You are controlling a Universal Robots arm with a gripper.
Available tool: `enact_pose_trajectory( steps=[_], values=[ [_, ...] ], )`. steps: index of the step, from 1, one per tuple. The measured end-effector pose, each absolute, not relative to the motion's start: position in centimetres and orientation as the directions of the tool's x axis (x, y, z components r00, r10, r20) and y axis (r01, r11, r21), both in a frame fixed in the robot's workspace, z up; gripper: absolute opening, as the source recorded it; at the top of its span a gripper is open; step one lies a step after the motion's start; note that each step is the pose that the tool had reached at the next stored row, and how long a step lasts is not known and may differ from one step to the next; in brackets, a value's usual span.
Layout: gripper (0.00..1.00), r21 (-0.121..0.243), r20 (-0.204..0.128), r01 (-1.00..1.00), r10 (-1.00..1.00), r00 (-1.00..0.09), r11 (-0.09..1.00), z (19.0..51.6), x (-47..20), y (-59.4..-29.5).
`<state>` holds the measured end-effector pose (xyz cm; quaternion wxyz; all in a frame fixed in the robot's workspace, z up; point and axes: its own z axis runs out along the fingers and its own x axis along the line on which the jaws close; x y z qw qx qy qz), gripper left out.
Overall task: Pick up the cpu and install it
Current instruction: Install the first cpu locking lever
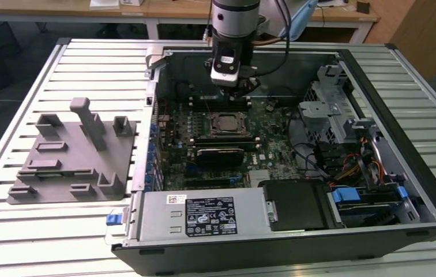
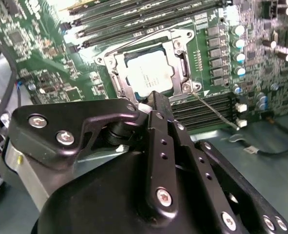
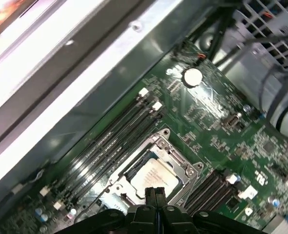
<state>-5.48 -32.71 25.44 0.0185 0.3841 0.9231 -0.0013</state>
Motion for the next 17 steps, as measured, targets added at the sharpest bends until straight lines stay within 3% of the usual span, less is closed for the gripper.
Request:
enact_pose_trajectory(
  steps=[17],
  values=[
    [0.11,0.012,-0.035,0.461,0.461,-0.887,0.888,25.31,-5.48,-32.71]
  ],
)
